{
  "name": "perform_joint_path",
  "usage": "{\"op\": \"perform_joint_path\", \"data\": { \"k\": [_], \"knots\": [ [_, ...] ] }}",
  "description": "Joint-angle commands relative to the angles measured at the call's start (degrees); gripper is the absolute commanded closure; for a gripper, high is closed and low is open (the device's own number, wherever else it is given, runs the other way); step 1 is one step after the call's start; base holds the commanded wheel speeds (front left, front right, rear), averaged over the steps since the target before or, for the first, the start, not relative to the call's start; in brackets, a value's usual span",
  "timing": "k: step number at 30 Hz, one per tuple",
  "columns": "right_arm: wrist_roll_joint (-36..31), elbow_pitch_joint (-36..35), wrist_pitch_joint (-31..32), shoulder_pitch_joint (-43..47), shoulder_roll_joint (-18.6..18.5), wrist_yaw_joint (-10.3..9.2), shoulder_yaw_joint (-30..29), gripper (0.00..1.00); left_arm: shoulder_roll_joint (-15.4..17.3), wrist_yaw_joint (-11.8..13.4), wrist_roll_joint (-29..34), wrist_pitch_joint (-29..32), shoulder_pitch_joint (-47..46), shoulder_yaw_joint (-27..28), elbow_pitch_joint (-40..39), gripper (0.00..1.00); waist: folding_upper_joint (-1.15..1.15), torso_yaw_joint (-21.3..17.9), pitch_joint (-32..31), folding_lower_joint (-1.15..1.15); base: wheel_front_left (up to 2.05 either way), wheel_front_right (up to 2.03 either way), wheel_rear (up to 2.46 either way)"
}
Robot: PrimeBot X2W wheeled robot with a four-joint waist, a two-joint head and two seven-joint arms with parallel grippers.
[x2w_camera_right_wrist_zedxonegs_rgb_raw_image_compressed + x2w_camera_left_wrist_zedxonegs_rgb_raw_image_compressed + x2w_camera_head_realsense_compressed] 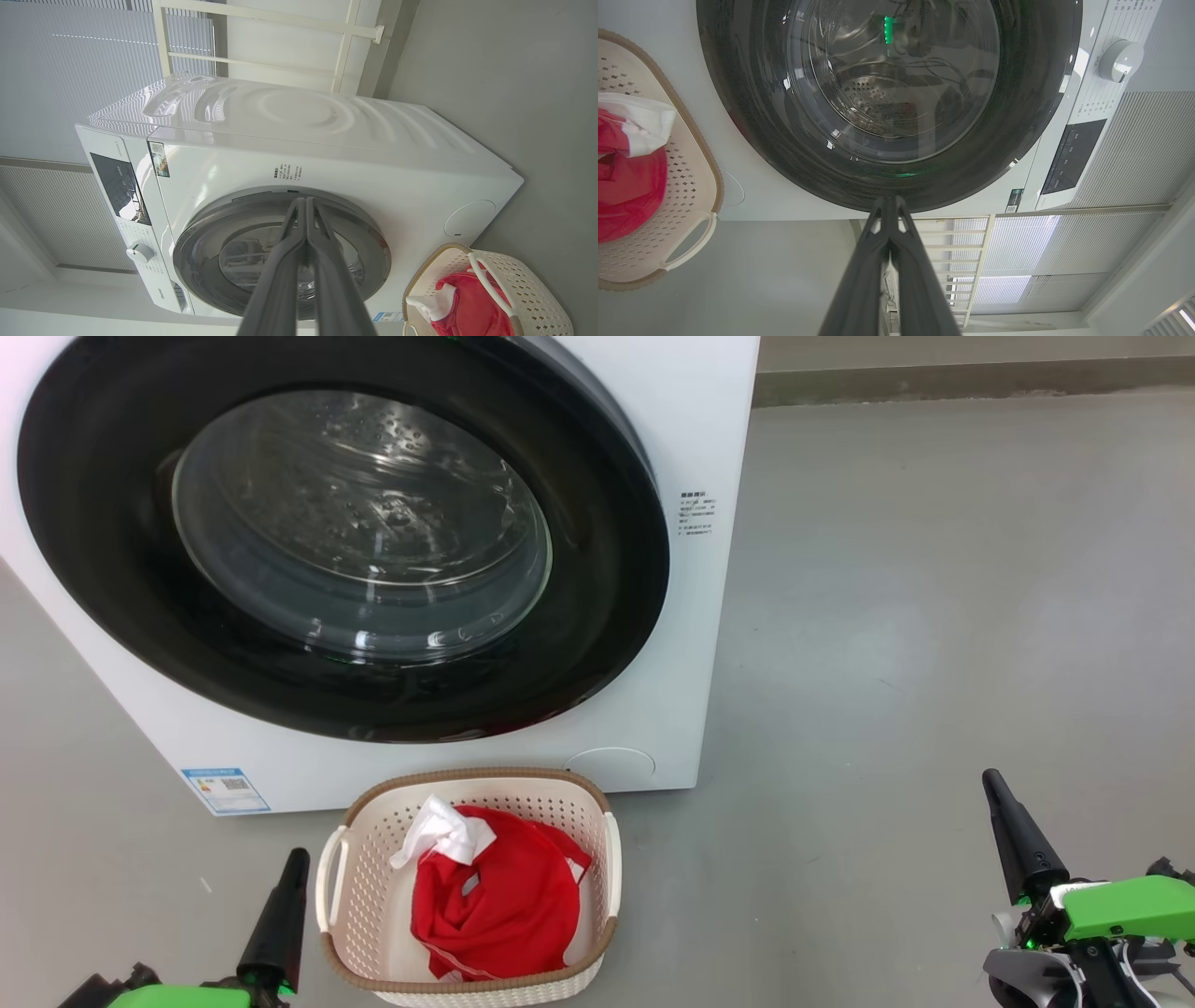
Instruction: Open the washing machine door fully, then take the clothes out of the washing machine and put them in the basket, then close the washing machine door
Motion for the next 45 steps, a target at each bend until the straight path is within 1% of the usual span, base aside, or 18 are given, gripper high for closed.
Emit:
{"op": "perform_joint_path", "data": {
  "k": [1, 45],
  "knots": [
    [0.0, -1.7, 0.3, -2.3, -0.3, 0.02, 0.8, 1.0, 1.3, -0.4, -0.4, 0.2, -2.3, 1.5, -1.2, 1.0, 0.0, 0.0, 0.0, 0.0, 0.0, 0.0, 0.0],
    [-0.1, -1.7, 0.4, -2.3, -0.2, 0.02, 0.7, 1.0, 1.3, -0.4, -0.4, 0.2, -2.3, 1.5, -1.2, 1.0, 0.0, 0.0, 0.0, 0.0, 0.0, 0.0, 0.0]
  ]
}}
